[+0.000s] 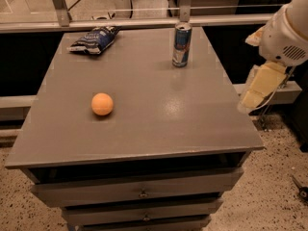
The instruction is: Pick redbull can
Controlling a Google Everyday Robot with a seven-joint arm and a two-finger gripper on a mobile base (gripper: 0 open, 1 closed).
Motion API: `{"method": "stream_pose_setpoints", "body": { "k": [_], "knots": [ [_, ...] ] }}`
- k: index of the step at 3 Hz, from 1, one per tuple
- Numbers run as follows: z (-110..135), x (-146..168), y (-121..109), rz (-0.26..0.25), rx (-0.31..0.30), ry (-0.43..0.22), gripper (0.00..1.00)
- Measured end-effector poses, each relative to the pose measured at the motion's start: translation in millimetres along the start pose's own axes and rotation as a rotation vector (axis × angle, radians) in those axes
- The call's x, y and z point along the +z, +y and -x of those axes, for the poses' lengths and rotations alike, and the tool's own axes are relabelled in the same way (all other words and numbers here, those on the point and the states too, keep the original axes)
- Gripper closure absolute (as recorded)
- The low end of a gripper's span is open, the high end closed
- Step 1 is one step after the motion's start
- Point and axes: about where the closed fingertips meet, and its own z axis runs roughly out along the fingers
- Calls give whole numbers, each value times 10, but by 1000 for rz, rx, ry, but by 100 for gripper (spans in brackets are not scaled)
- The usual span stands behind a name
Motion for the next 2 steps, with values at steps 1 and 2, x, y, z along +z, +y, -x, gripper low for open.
{"method": "stream_pose_setpoints", "body": {
  "k": [1,2],
  "knots": [
    [108,316,-424,-45,50,-112,0],
    [294,562,-798,-84,106,-234,0]
  ]
}}
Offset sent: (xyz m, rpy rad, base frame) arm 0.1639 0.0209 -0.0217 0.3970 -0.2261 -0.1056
